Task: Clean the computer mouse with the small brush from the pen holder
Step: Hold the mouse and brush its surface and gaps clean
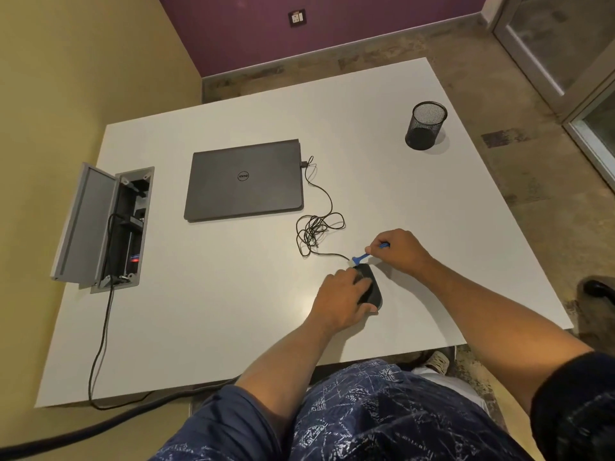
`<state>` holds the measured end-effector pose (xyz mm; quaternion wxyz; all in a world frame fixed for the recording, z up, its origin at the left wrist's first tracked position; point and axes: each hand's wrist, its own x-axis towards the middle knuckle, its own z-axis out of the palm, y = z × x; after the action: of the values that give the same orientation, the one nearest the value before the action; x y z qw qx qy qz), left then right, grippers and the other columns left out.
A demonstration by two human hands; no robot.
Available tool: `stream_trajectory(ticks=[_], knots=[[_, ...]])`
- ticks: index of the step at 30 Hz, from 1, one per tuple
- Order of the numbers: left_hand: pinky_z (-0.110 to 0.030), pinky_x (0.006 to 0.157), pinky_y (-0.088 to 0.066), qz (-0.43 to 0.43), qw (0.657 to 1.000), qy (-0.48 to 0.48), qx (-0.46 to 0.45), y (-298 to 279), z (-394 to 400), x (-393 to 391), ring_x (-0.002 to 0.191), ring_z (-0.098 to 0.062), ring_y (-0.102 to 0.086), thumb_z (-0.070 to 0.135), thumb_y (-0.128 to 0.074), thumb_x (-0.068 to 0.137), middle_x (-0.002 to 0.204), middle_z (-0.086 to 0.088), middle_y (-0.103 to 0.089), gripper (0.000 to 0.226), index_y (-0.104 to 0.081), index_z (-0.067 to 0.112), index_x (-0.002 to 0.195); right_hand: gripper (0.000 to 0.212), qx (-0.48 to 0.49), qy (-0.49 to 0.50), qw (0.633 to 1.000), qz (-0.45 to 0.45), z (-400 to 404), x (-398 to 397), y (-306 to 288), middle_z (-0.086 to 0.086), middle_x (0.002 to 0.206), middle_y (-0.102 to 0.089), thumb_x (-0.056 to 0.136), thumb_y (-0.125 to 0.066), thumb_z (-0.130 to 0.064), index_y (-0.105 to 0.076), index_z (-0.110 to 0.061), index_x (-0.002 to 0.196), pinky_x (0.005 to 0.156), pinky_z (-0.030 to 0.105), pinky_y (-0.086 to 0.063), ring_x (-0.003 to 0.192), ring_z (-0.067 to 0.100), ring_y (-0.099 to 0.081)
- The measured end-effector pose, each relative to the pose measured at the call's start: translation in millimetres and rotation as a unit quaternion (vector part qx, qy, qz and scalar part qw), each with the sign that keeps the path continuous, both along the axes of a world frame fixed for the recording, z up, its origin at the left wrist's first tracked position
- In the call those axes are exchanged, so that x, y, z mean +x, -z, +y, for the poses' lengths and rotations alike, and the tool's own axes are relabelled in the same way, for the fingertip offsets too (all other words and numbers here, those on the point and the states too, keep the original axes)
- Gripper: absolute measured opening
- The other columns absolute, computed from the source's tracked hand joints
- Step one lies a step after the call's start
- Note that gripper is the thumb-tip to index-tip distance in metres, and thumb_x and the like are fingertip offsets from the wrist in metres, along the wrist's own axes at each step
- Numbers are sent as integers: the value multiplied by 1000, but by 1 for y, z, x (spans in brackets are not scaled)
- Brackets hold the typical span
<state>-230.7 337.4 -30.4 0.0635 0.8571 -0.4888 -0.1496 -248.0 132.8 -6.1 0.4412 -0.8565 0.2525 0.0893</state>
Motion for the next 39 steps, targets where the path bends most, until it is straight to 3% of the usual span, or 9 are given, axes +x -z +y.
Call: stream_trajectory(ticks=[4,8,13,20,23,27,32,36,39], knots=[[-42,77,-47,15,999,38,28,2,0,-3,101,-36,-58,53,-63,93,123,-15,-60,59,-56,21,143,19,-20,-86,995,40,5,6,0,-2,81,-72,86,-76,-28,-80,-9,85,61,20,-43,74,12,-62],[-42,74,-46,15,998,41,42,1,3,-1,95,-35,-57,53,-63,93,114,-16,-60,61,-53,24,146,21,-98,-32,994,33,12,15,4,6,88,-71,91,-70,-30,-78,-10,90,69,33,-47,82,24,-64],[-41,74,-45,3,996,57,64,3,6,-1,95,-37,-57,59,-58,94,117,-20,-58,69,-44,25,153,19,-50,-113,991,56,14,14,0,-3,78,-71,87,-74,-28,-75,-13,76,63,27,-48,76,19,-64],[-41,78,-46,9,994,73,78,2,10,2,96,-35,-57,64,-54,94,117,-18,-56,75,-37,27,156,22,-102,29,994,36,7,8,8,4,85,-73,92,-69,-32,-77,-11,89,66,30,-46,78,23,-65],[-39,72,-48,5,997,62,34,-1,13,5,89,-33,-61,57,-53,96,110,-13,-61,61,-53,22,145,20,-47,49,998,11,8,-1,7,2,82,-73,90,-71,-32,-79,-13,87,67,28,-45,79,21,-65],[-36,67,-49,46,991,-110,-55,-3,17,13,81,-28,-63,44,-51,93,92,-4,-59,37,-73,17,104,22,-20,72,997,-2,16,-16,7,-7,71,-67,90,-72,-33,-78,-14,81,61,24,-41,72,15,-61],[-42,87,-51,101,966,-226,-70,-6,14,30,105,-29,-62,32,-49,102,117,-3,-65,30,-67,20,123,26,-9,56,998,22,25,-32,5,0,79,-71,90,-71,-36,-73,-13,80,64,29,-46,77,18,-64],[-45,91,-50,99,987,-120,-26,-14,9,35,110,-33,-61,21,-48,92,134,1,-64,47,-59,25,137,25,-18,37,998,37,33,-44,5,1,81,-69,89,-73,-37,-72,-13,81,73,36,-53,79,19,-64],[-44,97,-47,99,994,-43,17,-16,4,35,119,-32,-57,28,-53,88,149,4,-54,62,-47,27,150,24,-24,-1,999,48,37,-51,4,-1,76,-67,85,-76,-35,-69,-15,74,62,28,-46,73,17,-61]])
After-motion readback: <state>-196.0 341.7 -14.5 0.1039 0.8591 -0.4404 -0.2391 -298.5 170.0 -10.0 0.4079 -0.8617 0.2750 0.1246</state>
